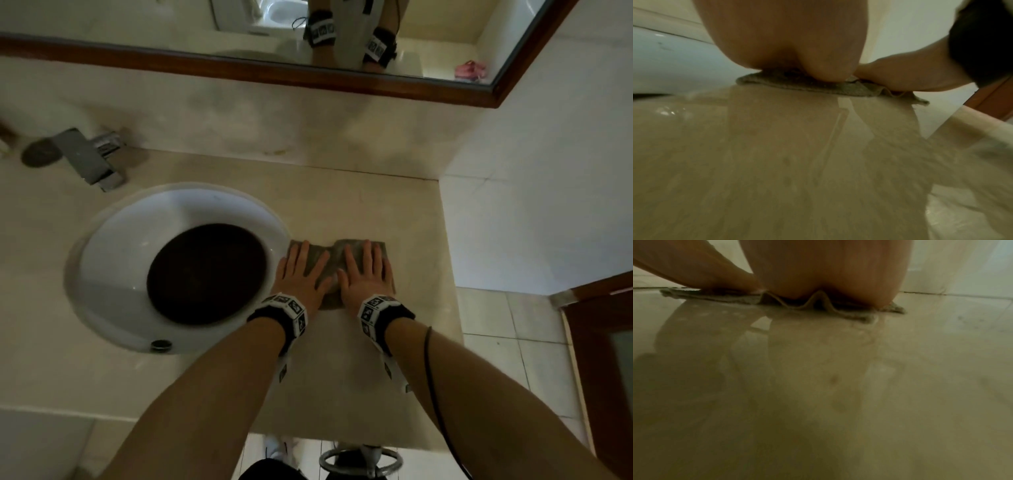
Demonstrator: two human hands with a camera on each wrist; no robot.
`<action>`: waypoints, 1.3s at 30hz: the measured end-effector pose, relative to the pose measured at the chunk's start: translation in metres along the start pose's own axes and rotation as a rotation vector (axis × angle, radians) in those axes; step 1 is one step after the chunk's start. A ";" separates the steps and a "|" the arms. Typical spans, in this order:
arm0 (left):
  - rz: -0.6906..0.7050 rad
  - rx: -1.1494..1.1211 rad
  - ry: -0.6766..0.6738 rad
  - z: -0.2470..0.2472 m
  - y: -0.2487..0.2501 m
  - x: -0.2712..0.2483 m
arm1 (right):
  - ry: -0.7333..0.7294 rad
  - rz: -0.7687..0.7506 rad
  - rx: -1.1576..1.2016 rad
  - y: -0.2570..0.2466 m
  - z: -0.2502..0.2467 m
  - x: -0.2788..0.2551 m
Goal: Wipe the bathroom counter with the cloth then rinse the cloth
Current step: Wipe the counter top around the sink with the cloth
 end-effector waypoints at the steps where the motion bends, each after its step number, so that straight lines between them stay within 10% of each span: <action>1: 0.010 0.015 -0.020 0.003 0.002 -0.008 | 0.003 0.001 0.000 -0.002 0.003 -0.006; 18: 0.189 0.092 -0.033 0.011 0.060 0.006 | 0.020 0.106 0.041 0.063 0.007 -0.049; 39: 0.198 0.061 0.011 -0.030 0.124 0.176 | 0.092 0.093 0.092 0.149 -0.064 0.106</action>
Point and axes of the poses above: each hand's wrist, its own x-axis towards the middle knuckle, its own z-axis out of the palm, y = z × x, the point moved 6 cm from there along x, towards the middle knuckle, and after that the axes turned 3 degrees about z, right-handed, at the moved point
